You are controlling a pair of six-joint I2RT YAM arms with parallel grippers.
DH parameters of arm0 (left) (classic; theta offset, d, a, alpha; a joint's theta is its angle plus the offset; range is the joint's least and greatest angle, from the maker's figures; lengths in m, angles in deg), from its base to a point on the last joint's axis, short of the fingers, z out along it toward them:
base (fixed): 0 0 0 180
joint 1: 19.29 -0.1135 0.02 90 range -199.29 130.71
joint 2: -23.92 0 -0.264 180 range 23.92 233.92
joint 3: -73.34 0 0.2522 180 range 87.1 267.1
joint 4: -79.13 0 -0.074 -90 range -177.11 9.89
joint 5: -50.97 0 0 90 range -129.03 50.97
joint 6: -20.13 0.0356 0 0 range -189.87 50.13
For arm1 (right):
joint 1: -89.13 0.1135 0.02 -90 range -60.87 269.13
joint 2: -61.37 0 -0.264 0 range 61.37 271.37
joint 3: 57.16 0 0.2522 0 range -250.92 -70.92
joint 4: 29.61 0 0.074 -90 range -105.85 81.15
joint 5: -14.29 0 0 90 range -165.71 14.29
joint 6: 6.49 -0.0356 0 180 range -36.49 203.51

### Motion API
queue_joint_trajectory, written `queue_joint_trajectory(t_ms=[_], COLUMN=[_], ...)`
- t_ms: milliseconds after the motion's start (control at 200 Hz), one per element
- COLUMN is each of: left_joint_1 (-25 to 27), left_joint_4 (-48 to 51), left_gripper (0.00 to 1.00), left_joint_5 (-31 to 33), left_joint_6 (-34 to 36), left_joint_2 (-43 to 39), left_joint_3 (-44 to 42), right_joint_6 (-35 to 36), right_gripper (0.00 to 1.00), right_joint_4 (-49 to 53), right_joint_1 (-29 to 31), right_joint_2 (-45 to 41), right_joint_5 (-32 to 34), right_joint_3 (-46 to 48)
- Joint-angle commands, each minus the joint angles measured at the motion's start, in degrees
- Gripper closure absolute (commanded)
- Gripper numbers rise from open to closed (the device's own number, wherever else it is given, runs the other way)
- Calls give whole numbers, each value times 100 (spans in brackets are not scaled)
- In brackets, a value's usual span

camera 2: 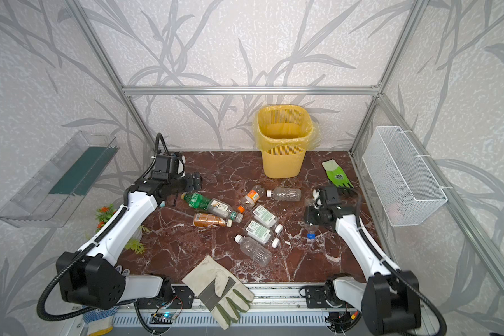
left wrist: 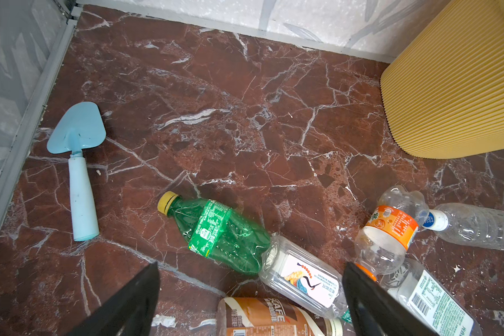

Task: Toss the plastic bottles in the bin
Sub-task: 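Close the right gripper on the blue-label clear bottle, then lift the blue-label bottle over the bin and open the right gripper, then withdraw the right gripper while the left gripper reaches for the brown coffee bottle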

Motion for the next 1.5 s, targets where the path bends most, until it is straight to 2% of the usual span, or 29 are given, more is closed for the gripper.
queue_joint_trajectory(t_ms=[0, 45, 110, 215, 275, 330, 355, 385, 480, 530, 560, 595, 645, 720, 760, 890, 1000, 1105, 1285, 1495], left_joint_1=[-25, -24, -25, -34, -50, -51, -51, -51, -40, -43, -43, -34, -19, 33, 77, 183, 253, 418, 1029, 1082], left_joint_4=[-54, -54, -76, -107, -107, -90, -73, -27, 54, -18, -83, -106, -117, -73, 27, 273, 102, -141, -349, -823], left_gripper=[3, 3, 3, 3, 3, 3, 3, 3, 2, 1, 1, 1, 1, 1, 1, 1, 1, 1, 1, 1], left_joint_5=[-207, -224, -241, -267, -323, -326, -298, -267, -191, -346, -558, -673, -783, -940, -934, -859, -929, -846, -517, -641], left_joint_6=[-90, -112, -132, -143, -143, -191, -226, -311, -721, -1024, -1097, -1320, -1613, -1978, -2137, -2647, -3307, -4168, -5239, -6469], left_joint_2=[9, -8, -37, -66, -66, -75, -89, -113, -314, -484, -581, -701, -876, -1162, -1310, -1860, -2283, -2503, -2272, -1624], left_joint_3=[39, 48, 49, 66, 92, 100, 105, 114, 38, -189, -347, -522, -777, -1107, -1253, -1776, -2340, -2869, -3274, -3428], right_joint_6=[-737, -720, -695, -793, -856, -997, -1106, -1205, -1225, -1003, -809, -722, -652, -854, -994, -962, -1046, -1182, -1001, -1060], right_gripper=[42, 42, 43, 42, 42, 39, 35, 25, 0, 1, 1, 1, 1, 1, 1, 1, 1, 0, 3, 4], right_joint_4=[-100, -144, -167, -334, -501, -496, -478, -373, 617, 1447, 1825, 1918, 1539, 196, -303, -675, -931, -1210, -1334, -1540], right_joint_1=[-650, -853, -827, -463, -259, -207, -211, -211, -208, -213, -214, -234, -298, -411, -556, -775, -762, -757, -532, -345], right_joint_2=[-647, -847, -887, -310, 396, 1242, 1653, 2149, 3454, 3865, 3934, 3833, 3354, 2321, 1782, 694, 191, 94, 243, 489], right_joint_5=[-300, -452, -670, -817, -1080, -1565, -1815, -2062, -2553, -2366, -2221, -2105, -2016, -1723, -1620, -1372, -1500, -1622, -1479, -1471], right_joint_3=[436, 492, 202, -1279, -2689, -4421, -5291, -6216, -8782, -9643, -9855, -9686, -8854, -6829, -6048, -4457, -2976, -1704, -859, -705])
